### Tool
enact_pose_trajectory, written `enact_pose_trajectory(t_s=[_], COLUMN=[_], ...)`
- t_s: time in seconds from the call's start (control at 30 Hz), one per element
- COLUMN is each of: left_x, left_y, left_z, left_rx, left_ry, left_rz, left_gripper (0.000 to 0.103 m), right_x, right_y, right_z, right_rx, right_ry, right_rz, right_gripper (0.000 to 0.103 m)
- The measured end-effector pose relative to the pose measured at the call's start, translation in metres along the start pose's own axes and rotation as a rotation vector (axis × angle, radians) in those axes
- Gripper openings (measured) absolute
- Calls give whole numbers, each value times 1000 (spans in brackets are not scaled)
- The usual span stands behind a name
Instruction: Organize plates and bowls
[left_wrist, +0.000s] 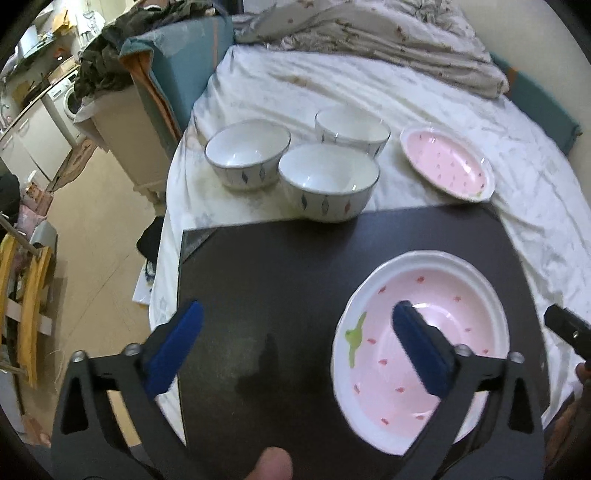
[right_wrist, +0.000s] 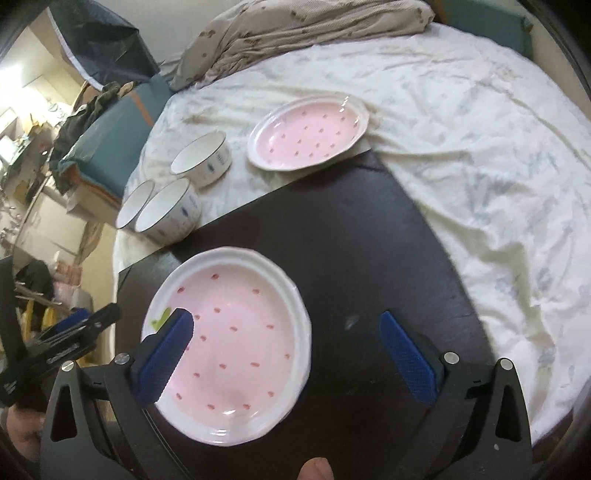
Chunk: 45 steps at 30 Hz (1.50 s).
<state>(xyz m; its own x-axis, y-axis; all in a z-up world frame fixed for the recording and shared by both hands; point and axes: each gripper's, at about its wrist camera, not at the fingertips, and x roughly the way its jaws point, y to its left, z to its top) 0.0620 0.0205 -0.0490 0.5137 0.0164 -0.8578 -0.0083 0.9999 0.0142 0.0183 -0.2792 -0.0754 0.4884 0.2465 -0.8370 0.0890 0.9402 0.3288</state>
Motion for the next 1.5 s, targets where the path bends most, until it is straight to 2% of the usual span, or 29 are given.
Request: enact_pose_trajectory(t_s=[0.07,0.17,0.27,0.37,0.47,0.57,0.8,0.9,1.0,1.13,1.5], left_x=[-11,-21,-25,-26,-39,-46,-44,-42,-31,-10,45], left_y=[-3,-6,-11,-20,-33,-48,-71,-80,-90,-103,-132], left_z=[2,7,13,20,28,40,66,72,79,87,115], left_rx=[21,47,66,91,116,154,156,145,144,149,76], left_ry=[-80,-128,-128,-77,-117,-133,-129,-136,-103,-59,56], left_rz=[7,31,42,21,28,49,9,-31,-47,-36,-49], left_gripper=[103,103,103,103,103,103,103,103,103,103,103], right_x=[-3,-11,-21,-29,-37,-45,-54,-51,-44,-31,12], right_y=[-2,-10,-14,-16,-21,-22,-26,-32,-41,-55,-88], right_z=[1,3,8,18,31,46,85,96,107,118,149], right_rx=[9,60,65,62,59,20,-16,-7,-2,13,61], right_ry=[2,-26,-67,-79,-94,-129,-189,-209,-207,-197,-105], right_rz=[15,45,31,19,37,11,24,-8,-32,-22,3], right_gripper=[103,103,103,103,103,103,103,103,103,103,103])
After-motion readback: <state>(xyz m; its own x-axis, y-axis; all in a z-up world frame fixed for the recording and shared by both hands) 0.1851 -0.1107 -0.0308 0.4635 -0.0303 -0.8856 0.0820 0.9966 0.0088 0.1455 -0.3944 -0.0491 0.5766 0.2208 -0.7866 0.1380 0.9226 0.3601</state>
